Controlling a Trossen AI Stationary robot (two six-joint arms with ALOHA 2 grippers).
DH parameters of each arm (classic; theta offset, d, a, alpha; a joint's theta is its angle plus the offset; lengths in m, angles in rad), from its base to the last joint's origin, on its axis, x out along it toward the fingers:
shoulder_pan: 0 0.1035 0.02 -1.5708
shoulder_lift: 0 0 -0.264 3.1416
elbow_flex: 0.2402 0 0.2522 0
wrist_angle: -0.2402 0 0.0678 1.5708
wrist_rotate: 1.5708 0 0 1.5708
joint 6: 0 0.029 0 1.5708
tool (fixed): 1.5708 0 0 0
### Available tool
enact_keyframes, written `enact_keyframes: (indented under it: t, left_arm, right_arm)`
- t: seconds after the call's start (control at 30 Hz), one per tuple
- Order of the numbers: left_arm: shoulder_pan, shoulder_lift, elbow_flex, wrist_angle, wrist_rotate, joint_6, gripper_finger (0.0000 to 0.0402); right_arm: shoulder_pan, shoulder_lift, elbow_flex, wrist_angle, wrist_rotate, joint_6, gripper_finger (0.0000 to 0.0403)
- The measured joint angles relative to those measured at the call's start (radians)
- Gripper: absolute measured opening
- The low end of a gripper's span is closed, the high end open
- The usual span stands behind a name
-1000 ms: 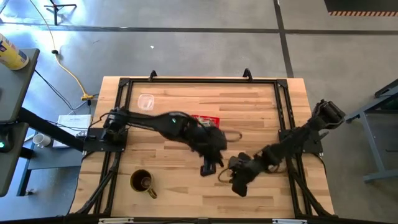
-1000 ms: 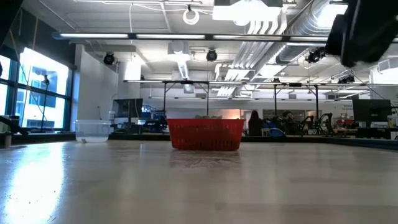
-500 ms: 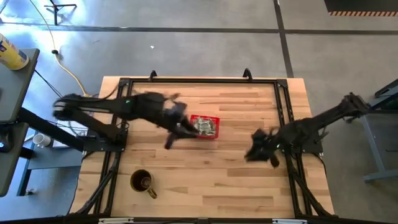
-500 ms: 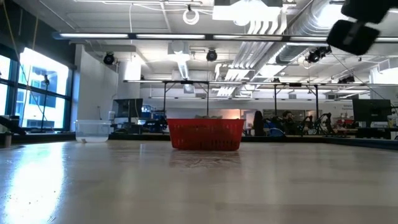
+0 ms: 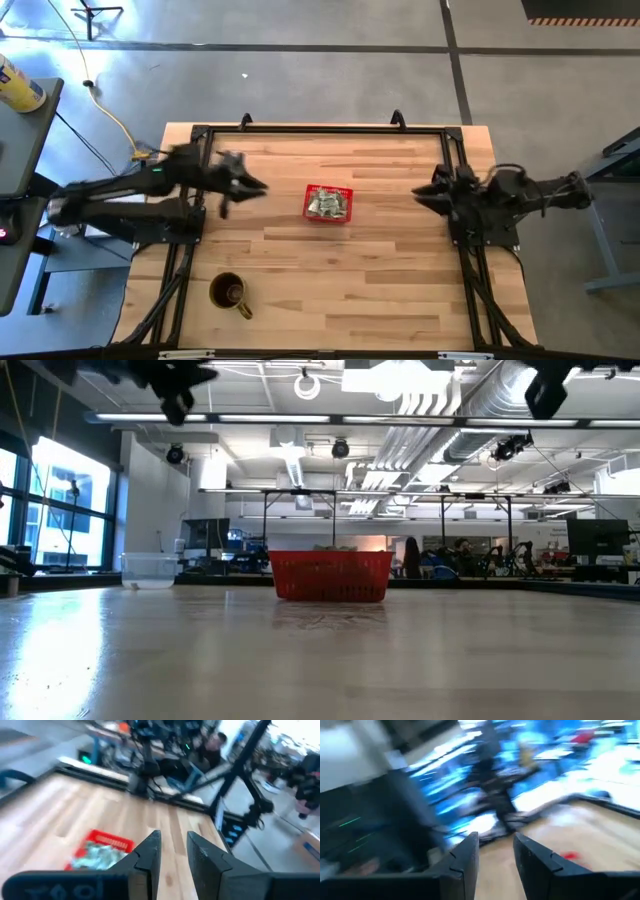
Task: Pick and place items into bin
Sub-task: Return to Home Position
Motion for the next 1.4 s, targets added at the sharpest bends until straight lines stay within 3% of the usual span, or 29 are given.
enact_keyframes:
  t: [0.1, 0.27, 0.43, 0.57, 0.67, 0.8, 0.93, 1.1, 1.4]
  left_arm:
    - [0.076, -0.163, -0.001, -0.132, 0.004, 0.014, 0.0127]
    - [0.157, -0.364, -0.009, -0.229, 0.001, 0.012, 0.0127]
    - [0.159, -0.470, -0.205, -0.040, -0.002, -0.097, 0.0127]
    - [0.160, -0.515, -0.372, 0.179, 0.009, -0.142, 0.0127]
    - [0.161, -0.542, -0.449, 0.191, -0.006, -0.185, 0.0127]
    - [0.161, -0.570, -0.509, 0.190, -0.100, -0.247, 0.0127]
    - [0.161, -0.576, -0.550, 0.160, -0.180, -0.316, 0.0127]
    - [0.161, -0.567, -0.564, 0.040, -0.182, -0.460, 0.0127]
    - [0.161, -0.547, -0.563, 0.049, -0.196, -0.460, 0.0127]
  right_arm:
    - [-0.016, -0.070, 0.002, -0.030, -0.077, -0.057, 0.0114]
    - [-0.025, -0.214, -0.036, -0.119, 0.085, -0.066, 0.0114]
    - [-0.025, -0.278, -0.187, 0.041, 0.135, -0.061, 0.0114]
    - [-0.025, -0.323, -0.339, 0.176, 0.095, -0.034, 0.0114]
    - [-0.025, -0.322, -0.438, 0.241, 0.101, 0.032, 0.0114]
    - [-0.025, -0.320, -0.434, 0.156, 0.051, 0.090, 0.0114]
    - [-0.024, -0.320, -0.433, 0.143, -0.015, 0.041, 0.0114]
    - [-0.028, -0.320, -0.434, 0.080, 0.001, 0.019, 0.0114]
    - [-0.104, -0.317, -0.432, 0.062, -0.009, -0.002, 0.0114]
